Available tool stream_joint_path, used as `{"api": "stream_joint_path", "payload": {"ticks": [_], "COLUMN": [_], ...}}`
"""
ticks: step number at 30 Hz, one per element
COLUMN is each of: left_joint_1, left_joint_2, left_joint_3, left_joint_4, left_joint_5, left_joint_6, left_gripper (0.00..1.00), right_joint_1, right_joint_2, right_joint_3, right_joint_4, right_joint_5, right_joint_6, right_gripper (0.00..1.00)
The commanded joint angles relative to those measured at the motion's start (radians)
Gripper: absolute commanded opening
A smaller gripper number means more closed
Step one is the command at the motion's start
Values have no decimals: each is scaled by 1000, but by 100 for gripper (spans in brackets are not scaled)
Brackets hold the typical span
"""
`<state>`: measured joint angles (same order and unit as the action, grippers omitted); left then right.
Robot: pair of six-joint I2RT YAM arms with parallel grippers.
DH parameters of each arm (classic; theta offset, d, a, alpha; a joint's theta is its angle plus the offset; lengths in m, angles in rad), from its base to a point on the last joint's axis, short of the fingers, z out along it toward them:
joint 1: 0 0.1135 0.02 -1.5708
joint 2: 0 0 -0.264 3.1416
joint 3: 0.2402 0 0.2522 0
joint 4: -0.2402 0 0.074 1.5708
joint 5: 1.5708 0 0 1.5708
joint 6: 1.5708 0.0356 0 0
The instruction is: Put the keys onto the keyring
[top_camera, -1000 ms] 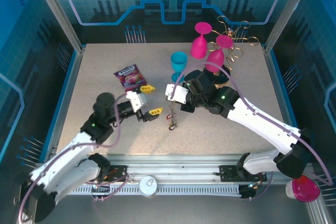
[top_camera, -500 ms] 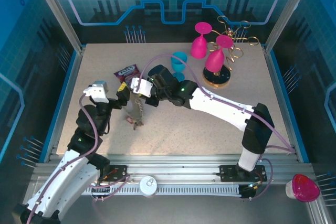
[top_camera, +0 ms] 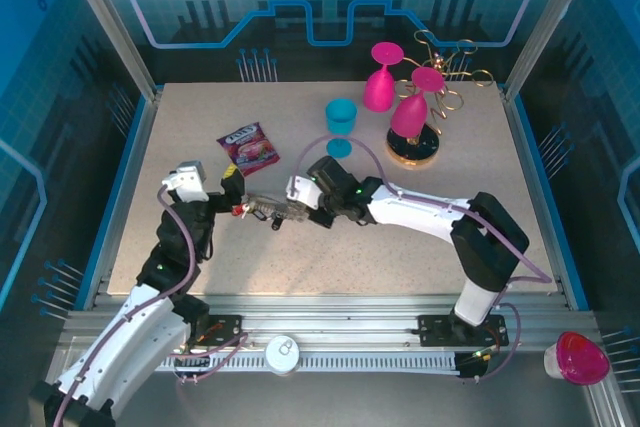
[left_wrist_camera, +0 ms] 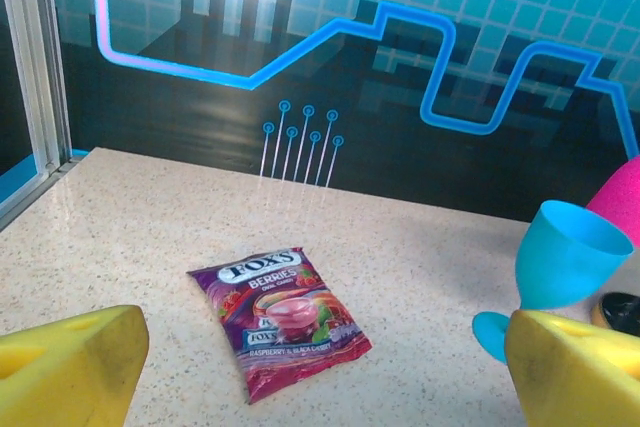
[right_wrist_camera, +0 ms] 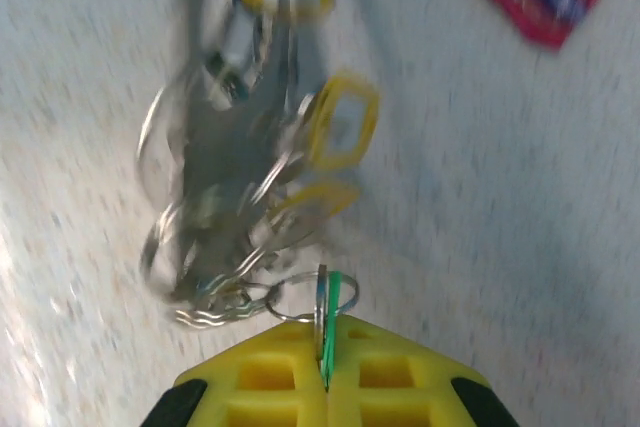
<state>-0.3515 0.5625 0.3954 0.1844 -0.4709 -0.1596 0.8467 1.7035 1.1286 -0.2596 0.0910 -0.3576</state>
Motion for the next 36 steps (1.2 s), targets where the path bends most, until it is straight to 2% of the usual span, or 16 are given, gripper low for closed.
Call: {"api": "stream_joint_path", "payload": {"ticks": [1, 8, 15, 19, 22, 24, 25, 29, 33, 36], "left_joint_1": [9, 12, 12, 13, 13, 13, 13, 13, 13, 19], "left_joint_2": [23, 110, 152, 166, 180, 198, 207, 253, 326, 390], "left_joint_3": [-16, -19, -38, -42, -47, -49, -48, -43, -48, -67], "left_joint_4": [21, 42, 84, 93, 111, 123, 128, 164, 233, 323], "left_joint_5": [-23, -20, -22, -28, -32, -40, -42, -64, -97, -126], "left_joint_6": [-12, -39, -42, -23, -6, 8, 17, 69, 130, 187], "left_gripper": [92, 95, 99, 99, 99, 99, 99, 99, 99, 99], "right_joint_1": [-40, -93, -85, -64, -48, -45, -45, -59, -103, -197], "right_joint_2": [-103, -173, -192, -183, -171, -160, -160, -211, -316, -461], "right_joint_3": [-56, -190, -299, -346, -360, -364, -361, -355, -354, -353], "right_joint_4": [-21, -88, -121, -156, -203, -235, -252, -327, -325, -214], "right_joint_5": [76, 209, 296, 365, 397, 439, 456, 493, 490, 384], "right_joint_6": [-46, -124, -225, -254, -250, -242, -238, -213, -152, 1], "right_gripper": [0, 0, 0, 5, 15, 29, 32, 40, 43, 48]}}
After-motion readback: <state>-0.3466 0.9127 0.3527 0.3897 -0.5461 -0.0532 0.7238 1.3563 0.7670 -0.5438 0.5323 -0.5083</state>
